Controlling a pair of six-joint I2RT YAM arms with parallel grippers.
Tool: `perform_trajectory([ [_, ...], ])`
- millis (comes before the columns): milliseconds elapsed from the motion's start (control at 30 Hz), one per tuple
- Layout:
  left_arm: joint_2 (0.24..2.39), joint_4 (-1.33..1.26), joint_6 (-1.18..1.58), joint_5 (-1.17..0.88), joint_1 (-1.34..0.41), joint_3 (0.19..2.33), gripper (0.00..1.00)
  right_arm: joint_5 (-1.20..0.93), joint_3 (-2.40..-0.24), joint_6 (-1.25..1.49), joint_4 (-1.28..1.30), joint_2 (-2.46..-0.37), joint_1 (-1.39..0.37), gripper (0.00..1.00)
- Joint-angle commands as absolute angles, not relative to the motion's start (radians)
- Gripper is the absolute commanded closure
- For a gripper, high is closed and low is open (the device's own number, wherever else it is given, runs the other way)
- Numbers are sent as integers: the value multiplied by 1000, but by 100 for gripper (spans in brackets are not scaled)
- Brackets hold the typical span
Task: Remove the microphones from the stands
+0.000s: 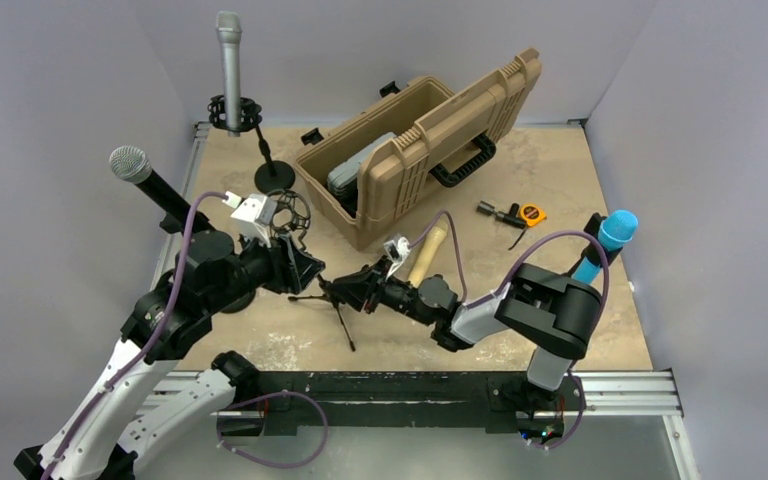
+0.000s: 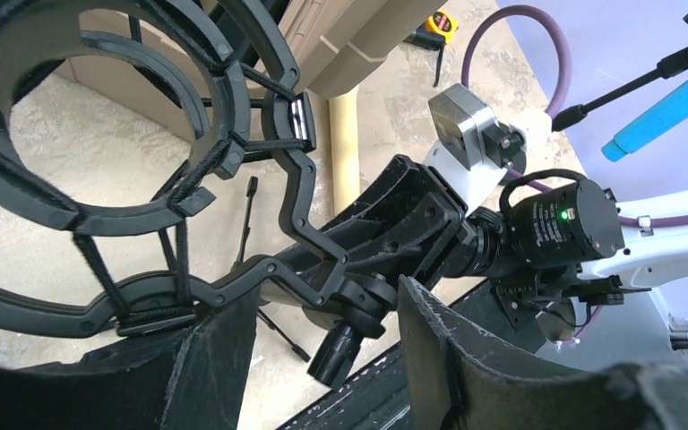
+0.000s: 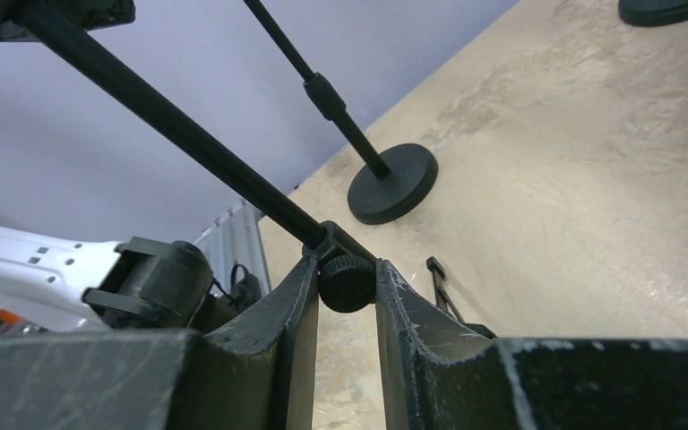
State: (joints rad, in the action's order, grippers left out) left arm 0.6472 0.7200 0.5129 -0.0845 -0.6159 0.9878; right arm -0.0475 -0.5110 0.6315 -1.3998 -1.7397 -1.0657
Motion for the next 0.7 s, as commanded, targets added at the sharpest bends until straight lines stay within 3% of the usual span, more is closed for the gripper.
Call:
perform_trajectory([
  [0,658,684,499,-82,-618,1027,44,78,-566,475,-1402,-1730,-1107,100],
  [300,686,689,488,-106,-617,1046,46,411,-690,337,-1122,-1744,-1222,100],
  [667,684,680,502,-125,-617,1038,45,806,-788,147,-1011,-1847,-1365,100],
])
